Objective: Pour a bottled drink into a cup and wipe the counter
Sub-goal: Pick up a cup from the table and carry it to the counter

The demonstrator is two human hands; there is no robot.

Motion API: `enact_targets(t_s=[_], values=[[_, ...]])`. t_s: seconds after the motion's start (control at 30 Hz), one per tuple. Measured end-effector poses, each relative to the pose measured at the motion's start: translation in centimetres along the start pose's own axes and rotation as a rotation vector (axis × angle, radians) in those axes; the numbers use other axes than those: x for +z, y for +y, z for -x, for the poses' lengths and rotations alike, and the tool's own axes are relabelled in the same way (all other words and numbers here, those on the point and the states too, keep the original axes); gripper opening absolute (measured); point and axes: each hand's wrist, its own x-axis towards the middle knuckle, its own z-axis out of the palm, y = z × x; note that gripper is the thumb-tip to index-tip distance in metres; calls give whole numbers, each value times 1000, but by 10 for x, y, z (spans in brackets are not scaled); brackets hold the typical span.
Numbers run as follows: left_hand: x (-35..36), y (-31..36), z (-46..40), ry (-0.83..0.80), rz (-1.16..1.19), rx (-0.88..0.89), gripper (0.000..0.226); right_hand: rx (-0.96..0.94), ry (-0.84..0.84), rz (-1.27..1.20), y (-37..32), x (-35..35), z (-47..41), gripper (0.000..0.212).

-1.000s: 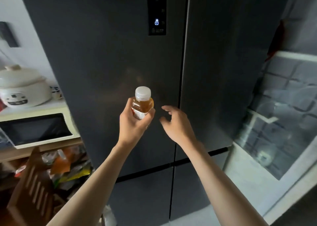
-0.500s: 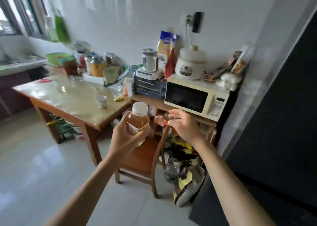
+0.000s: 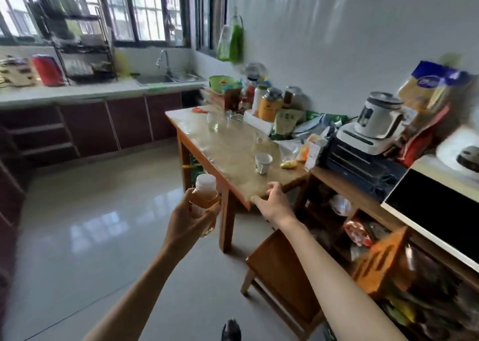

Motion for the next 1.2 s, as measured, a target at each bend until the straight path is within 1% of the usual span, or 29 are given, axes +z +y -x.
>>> enact_targets(t_s=[0.07, 0.17, 0.23, 0.3, 0.4, 0.47, 0.5, 0.53, 0.57, 0.67, 0.7, 0.8, 0.87, 0.93, 1.0, 1.07, 1.1, 1.2], values=[[7, -15, -39, 10, 16, -26, 63, 12, -1, -4, -1, 5, -51, 81], [32, -42, -113, 5, 54, -78, 50, 82, 3, -23, 10, 12, -146, 73], [51, -57, -155, -10, 97, -126, 46, 165, 1, -68, 23, 19, -200, 73], [74, -79, -205, -26, 123, -190, 47, 264, -20, -122, 41, 28, -261, 81], [100, -106, -267, -54, 151, -250, 45, 350, -17, -235, 78, 48, -354, 104], [116, -133, -305, -58, 151, -277, 46, 404, -35, -285, 113, 72, -415, 101], [123, -146, -321, -63, 143, -294, 47, 426, -35, -318, 119, 80, -431, 98], [130, -161, -333, -65, 145, -318, 47, 461, -38, -342, 124, 87, -442, 97], [135, -172, -341, -57, 145, -334, 48, 489, -31, -372, 121, 90, -445, 91], [148, -201, -359, -21, 139, -379, 47, 549, -20, -445, 114, 99, -451, 38], [152, -210, -366, -17, 141, -392, 46, 560, -4, -485, 113, 102, -458, 30], [157, -230, -379, -6, 131, -427, 45, 602, -28, -645, 120, 110, -474, 26], [158, -239, -387, 4, 117, -448, 46, 614, -35, -719, 118, 113, -484, 29], [156, -243, -390, 9, 106, -459, 48, 567, -8, -678, 113, 116, -485, 33], [151, -243, -391, 24, 106, -457, 49, 454, -11, -517, 109, 121, -477, 34], [139, -239, -387, 64, 113, -461, 50, 346, -109, -367, 101, 130, -461, 30], [130, -235, -384, 87, 111, -461, 49, 309, -176, -342, 93, 134, -452, 27], [95, -221, -365, 196, 93, -461, 41, 223, -339, -380, 61, 160, -426, 29]])
